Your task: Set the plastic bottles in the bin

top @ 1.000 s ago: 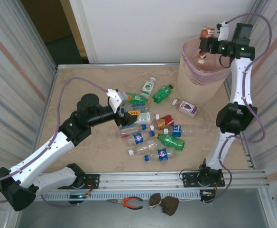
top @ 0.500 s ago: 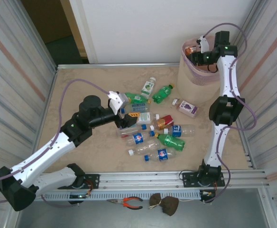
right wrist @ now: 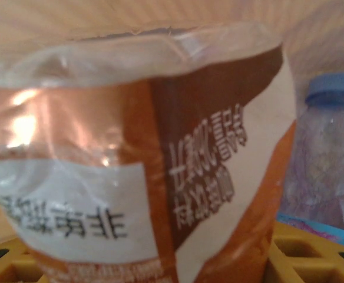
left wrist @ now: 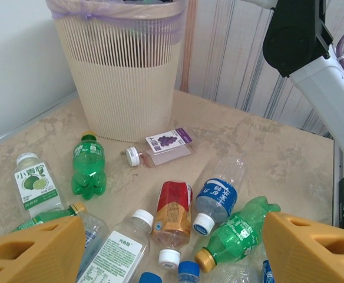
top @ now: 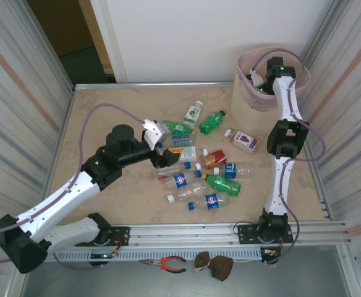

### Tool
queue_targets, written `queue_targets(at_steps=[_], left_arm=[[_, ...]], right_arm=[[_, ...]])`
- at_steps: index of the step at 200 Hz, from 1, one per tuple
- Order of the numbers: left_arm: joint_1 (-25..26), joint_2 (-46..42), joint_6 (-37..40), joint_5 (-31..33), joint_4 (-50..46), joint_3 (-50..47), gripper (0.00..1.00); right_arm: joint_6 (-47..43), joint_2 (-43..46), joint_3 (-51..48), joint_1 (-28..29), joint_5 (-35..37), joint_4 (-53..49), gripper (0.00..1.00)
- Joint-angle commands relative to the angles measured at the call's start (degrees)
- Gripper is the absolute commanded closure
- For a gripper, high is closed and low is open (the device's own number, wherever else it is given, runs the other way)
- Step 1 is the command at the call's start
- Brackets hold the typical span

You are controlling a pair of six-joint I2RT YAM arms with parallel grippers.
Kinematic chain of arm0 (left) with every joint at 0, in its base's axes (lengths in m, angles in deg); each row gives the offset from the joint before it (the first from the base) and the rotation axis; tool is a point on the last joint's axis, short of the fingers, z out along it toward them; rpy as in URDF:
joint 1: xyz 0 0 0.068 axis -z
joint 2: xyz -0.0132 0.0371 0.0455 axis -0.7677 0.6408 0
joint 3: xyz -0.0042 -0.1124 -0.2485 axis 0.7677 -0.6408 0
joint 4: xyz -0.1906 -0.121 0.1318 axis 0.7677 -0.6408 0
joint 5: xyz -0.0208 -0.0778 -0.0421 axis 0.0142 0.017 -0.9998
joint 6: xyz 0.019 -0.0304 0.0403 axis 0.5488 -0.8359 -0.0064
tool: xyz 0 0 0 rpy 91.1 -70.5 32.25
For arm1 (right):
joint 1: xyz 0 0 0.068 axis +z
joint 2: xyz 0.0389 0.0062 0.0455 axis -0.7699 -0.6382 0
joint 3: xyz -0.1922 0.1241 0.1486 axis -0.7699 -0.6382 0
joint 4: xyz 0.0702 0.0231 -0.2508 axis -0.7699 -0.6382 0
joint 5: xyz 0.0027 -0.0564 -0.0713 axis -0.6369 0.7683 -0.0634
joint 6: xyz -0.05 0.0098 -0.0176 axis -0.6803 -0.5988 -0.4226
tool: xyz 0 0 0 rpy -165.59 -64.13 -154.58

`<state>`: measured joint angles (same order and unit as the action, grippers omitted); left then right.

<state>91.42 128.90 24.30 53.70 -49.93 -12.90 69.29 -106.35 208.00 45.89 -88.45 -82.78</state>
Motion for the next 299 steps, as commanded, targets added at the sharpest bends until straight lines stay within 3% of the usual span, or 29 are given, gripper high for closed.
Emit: queue_targets(at_steps=[1,63,102,123,228,299], left_arm=[[0.03,0.32,0.11,-0.34,-1.03,0.43,0.21],[0.03,0.72,-0.61,0.63,-2.60,0.31,0.21],[0.03,0.44,-0.34,1.50,-4.52,0.13,0.21],[0.03,0.53,0.18,2.02,-5.90,0.35,0.21],[0.00,1.04,4.69,2.35,-12.12,1.58,0.22],[-1.25,4.24,9.54,1.73,-19.24,5.22,0.24]], right_arm=[[-2.80,-1.60,0.33,0.77,3.92,-3.27,0.57],[-3.42,-5.66,-0.06,1.84,8.43,-3.29,0.48],[-2.81,-4.40,-0.06,2.51,9.89,-2.55,0.29],[-2.55,-2.38,0.03,2.44,9.95,-1.79,0.24],[-1.84,10.11,-0.15,1.99,15.02,-0.13,0.21],[-2.18,18.63,-0.19,3.03,26.14,1.78,0.19]])
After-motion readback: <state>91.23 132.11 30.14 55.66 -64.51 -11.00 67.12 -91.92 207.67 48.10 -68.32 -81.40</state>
